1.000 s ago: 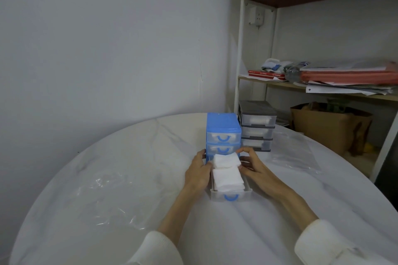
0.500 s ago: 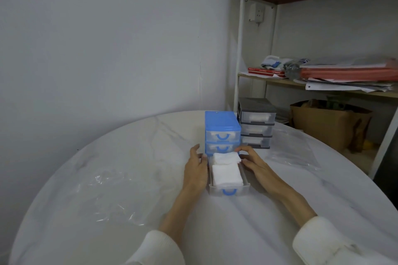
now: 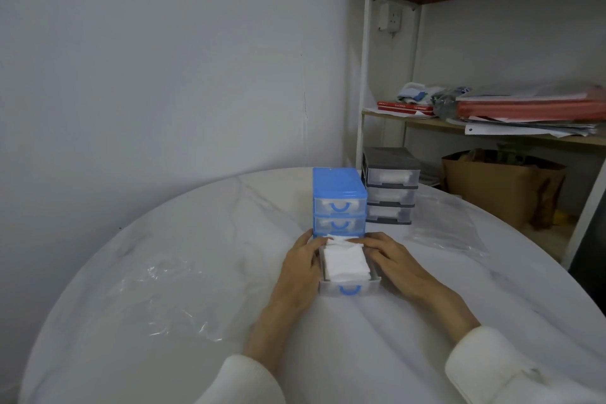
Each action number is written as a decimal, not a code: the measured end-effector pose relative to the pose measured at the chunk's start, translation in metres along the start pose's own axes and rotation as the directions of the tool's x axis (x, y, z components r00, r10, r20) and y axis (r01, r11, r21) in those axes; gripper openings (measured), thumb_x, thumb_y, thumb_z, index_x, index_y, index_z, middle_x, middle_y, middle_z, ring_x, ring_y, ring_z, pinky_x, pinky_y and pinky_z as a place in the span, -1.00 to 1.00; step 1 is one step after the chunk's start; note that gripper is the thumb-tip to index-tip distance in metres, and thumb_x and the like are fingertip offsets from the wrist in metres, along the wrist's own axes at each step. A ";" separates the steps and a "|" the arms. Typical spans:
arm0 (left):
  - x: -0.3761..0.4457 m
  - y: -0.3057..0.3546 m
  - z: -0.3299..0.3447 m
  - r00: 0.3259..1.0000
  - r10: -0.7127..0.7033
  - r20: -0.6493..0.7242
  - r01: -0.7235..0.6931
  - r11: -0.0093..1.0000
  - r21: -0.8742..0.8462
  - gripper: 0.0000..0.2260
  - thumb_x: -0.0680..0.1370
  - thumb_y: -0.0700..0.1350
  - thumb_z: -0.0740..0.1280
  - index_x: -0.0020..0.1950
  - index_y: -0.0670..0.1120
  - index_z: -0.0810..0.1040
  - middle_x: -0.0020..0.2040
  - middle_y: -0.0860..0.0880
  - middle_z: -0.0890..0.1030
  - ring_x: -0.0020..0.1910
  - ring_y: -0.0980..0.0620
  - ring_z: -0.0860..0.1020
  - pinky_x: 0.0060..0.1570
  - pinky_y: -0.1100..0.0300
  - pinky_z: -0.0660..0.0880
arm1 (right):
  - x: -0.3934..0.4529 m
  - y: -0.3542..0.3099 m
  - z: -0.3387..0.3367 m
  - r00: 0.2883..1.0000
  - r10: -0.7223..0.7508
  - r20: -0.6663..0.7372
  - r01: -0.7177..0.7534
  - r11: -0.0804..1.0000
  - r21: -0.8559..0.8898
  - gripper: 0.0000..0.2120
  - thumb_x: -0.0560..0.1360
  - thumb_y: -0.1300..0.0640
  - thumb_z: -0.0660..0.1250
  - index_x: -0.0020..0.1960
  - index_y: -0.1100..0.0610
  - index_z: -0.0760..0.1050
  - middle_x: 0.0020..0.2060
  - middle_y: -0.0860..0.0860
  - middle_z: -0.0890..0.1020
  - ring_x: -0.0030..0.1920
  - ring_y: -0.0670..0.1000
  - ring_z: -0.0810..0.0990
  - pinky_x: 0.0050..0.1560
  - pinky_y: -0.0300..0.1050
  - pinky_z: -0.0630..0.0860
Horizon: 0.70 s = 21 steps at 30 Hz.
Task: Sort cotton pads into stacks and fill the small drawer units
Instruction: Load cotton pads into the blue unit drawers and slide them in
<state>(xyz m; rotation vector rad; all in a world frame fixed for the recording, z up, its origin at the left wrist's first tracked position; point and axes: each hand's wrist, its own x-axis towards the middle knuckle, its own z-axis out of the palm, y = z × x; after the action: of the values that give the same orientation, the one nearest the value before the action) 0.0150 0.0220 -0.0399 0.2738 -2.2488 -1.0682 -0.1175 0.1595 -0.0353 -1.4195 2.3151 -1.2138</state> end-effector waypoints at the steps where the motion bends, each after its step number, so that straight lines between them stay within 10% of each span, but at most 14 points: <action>1: 0.001 -0.002 0.001 1.000 0.000 0.007 0.000 1.000 0.029 -0.69 0.56 -0.30 0.16 0.26 -0.18 0.52 0.30 -0.06 0.45 0.22 0.04 0.46 0.23 0.38 0.36 | 0.000 0.000 0.001 1.000 -0.004 0.003 0.004 1.000 -0.017 -0.67 0.64 0.18 0.03 0.30 -0.02 0.42 0.21 -0.04 0.40 0.22 -0.08 0.39 0.19 -0.37 0.24; 4: 0.003 -0.007 0.003 0.999 -0.035 0.020 0.032 0.991 0.129 -0.64 0.55 -0.31 0.15 0.31 -0.14 0.49 0.40 -0.08 0.36 0.32 -0.02 0.40 0.35 0.15 0.31 | 0.000 -0.002 0.004 1.000 -0.007 0.022 0.009 0.998 -0.055 -0.67 0.64 0.14 0.01 0.34 -0.03 0.38 0.21 -0.02 0.38 0.21 -0.06 0.40 0.18 -0.33 0.28; 7: 0.004 -0.006 0.002 0.999 -0.036 0.024 0.032 0.992 0.126 -0.63 0.55 -0.36 0.14 0.31 -0.13 0.49 0.37 -0.04 0.35 0.31 0.01 0.40 0.30 0.37 0.27 | 0.000 -0.001 0.004 1.000 0.016 0.007 -0.016 0.999 0.033 -0.70 0.64 0.16 0.04 0.24 -0.11 0.41 0.24 -0.03 0.41 0.24 -0.06 0.41 0.23 -0.28 0.32; 12: 0.004 0.000 -0.008 0.965 -0.247 0.085 0.261 0.904 -0.338 -0.66 0.52 -0.33 0.17 0.18 0.00 0.53 0.22 -0.05 0.55 0.16 -0.01 0.54 0.09 0.30 0.48 | -0.003 -0.010 -0.006 0.987 0.021 0.157 -0.100 0.853 0.512 -0.67 0.49 0.05 0.33 0.25 -0.01 0.46 0.24 -0.05 0.50 0.19 -0.09 0.51 0.03 -0.26 0.49; 17: 0.002 0.002 -0.015 0.945 -0.169 0.279 0.262 0.902 -0.342 -0.53 0.31 0.09 0.50 0.17 0.03 0.53 0.28 0.09 0.48 0.23 0.16 0.48 0.08 0.37 0.46 | -0.004 -0.010 -0.009 0.962 -0.012 0.273 -0.057 0.969 0.240 -0.36 0.17 -0.15 0.53 0.21 -0.28 0.39 0.32 -0.15 0.35 0.30 -0.13 0.36 0.23 -0.24 0.40; 21: 0.001 -0.001 -0.014 0.934 -0.116 0.339 0.180 0.970 -0.165 -0.27 0.17 -0.04 0.62 0.30 0.06 0.45 0.36 0.21 0.24 0.25 0.41 0.31 0.18 0.52 0.32 | -0.005 -0.010 -0.009 0.962 0.031 0.273 -0.070 0.988 0.134 -0.31 0.26 -0.05 0.57 0.17 -0.42 0.22 0.34 -0.19 0.21 0.33 -0.15 0.24 0.28 -0.26 0.27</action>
<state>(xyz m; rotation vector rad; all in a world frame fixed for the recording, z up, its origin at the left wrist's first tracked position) 0.0225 0.0121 -0.0338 0.1972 -2.4173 -1.4985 -0.1131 0.1669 -0.0235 -1.3721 2.0274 -1.0717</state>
